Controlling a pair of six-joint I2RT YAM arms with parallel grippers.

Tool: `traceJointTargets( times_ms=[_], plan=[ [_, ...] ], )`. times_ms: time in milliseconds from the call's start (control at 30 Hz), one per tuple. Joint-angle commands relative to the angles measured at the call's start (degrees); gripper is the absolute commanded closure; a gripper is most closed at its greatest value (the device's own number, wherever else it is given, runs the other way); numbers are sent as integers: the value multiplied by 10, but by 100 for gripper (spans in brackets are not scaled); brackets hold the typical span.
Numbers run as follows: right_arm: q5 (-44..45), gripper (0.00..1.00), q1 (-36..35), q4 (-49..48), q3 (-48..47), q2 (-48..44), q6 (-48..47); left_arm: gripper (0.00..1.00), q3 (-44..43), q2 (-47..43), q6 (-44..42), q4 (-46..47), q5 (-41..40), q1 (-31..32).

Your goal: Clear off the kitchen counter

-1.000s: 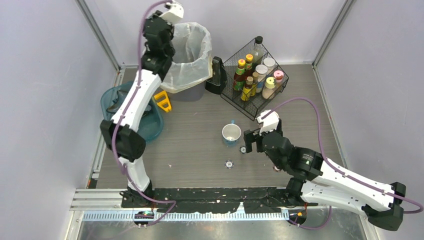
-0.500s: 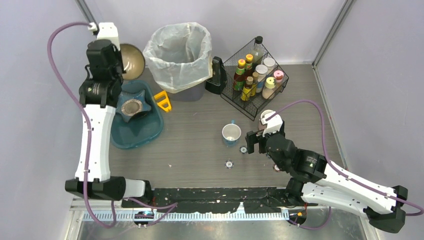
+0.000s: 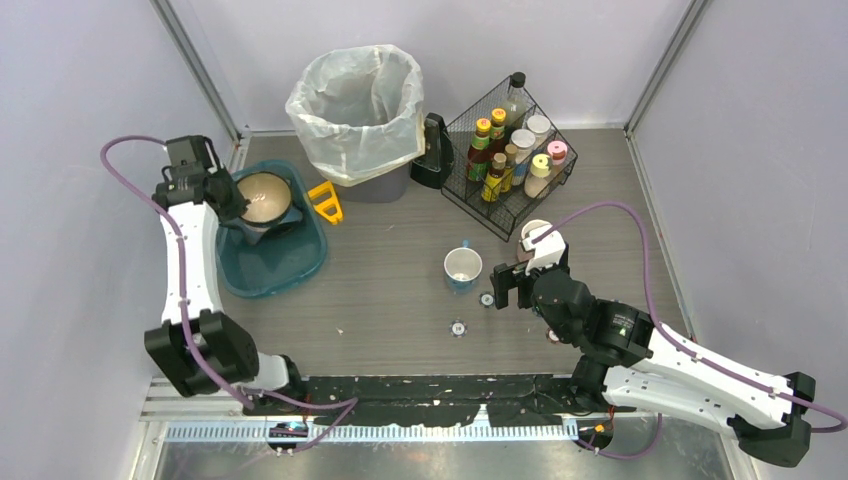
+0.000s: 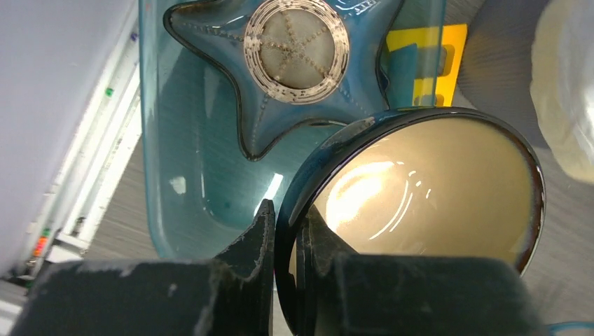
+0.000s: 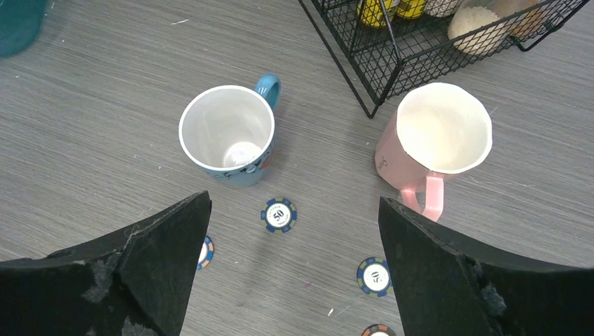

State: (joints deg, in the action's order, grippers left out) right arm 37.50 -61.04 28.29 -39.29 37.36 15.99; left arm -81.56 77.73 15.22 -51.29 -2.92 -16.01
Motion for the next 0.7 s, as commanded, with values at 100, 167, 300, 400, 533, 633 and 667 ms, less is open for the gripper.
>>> traceJointTargets(
  times_ms=[100,167,300,400,533,633,667],
  plan=[
    [6,4,-1,-23,1,-3,7,100,-75,115,78,82,86,-53],
    [7,5,-1,-22,1,0,8,100,-97,153,83,78,84,-60],
    [10,4,-1,-21,-1,7,7,100,-129,214,87,77,84,-71],
    [9,4,-2,-21,-3,13,7,100,-146,243,82,78,79,-74],
    [9,4,-1,-21,-5,22,6,100,-158,275,82,80,76,-83],
    [10,4,-1,-21,-7,26,5,98,-163,296,77,87,76,-85],
    [10,4,-1,-21,-8,27,5,97,-170,306,75,84,76,-85]
  ],
)
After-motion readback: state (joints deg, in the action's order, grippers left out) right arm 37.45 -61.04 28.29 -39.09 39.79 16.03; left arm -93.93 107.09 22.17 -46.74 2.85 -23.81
